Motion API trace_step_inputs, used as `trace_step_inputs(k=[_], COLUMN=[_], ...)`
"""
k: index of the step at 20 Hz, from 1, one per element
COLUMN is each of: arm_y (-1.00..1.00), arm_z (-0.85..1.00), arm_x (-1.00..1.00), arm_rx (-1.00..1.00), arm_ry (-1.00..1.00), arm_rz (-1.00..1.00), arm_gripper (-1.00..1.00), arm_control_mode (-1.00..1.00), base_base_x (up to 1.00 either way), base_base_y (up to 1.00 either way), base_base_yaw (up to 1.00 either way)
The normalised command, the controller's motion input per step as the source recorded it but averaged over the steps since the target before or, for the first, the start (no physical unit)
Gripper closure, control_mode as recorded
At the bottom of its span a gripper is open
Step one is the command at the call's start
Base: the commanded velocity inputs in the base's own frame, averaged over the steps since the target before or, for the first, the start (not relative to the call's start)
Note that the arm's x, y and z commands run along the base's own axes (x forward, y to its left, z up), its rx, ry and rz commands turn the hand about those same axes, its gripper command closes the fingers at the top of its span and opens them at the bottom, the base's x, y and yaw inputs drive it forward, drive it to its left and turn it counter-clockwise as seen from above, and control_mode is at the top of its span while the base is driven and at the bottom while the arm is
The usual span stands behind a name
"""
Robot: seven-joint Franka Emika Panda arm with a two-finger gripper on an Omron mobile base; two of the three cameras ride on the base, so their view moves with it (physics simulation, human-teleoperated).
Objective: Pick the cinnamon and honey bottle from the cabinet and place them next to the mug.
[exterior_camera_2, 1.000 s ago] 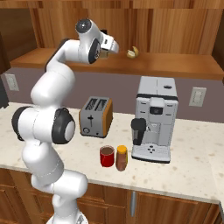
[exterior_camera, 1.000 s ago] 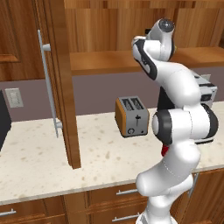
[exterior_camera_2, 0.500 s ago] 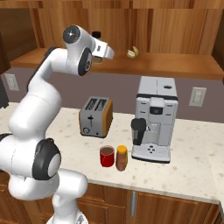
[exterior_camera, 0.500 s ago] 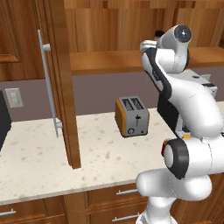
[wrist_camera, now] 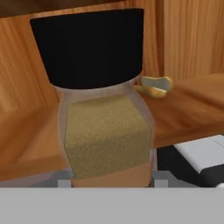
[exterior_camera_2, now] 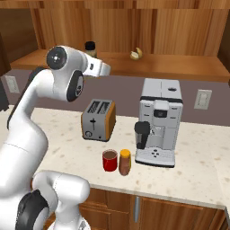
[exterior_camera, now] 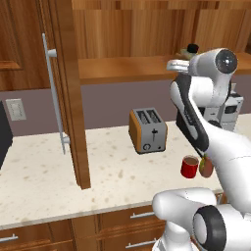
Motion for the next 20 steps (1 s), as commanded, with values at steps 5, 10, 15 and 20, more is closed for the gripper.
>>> trace_step_inputs(k=[5, 10, 15, 20], arm_y=[0.01, 0.04, 0.29, 0.49], arm_z=[0.13, 0.09, -0.21, -0.65], arm_x=[-0.97, -0.84, -0.45, -0.03], arm_rx=[0.0, 0.0, -0.03, -0.08], arm_ry=[0.0, 0.0, 0.04, 0.17], arm_rz=[0.0, 0.0, -0.01, -0.11], arm_gripper=[1.0, 1.0, 1.0, 1.0], arm_control_mode=[-1.0, -1.0, -1.0, -1.0], base_base_x=[0.0, 0.0, 0.0, 0.0], base_base_y=[0.0, 0.0, 0.0, 0.0], base_base_yaw=[0.0, 0.0, 0.0, 0.0])
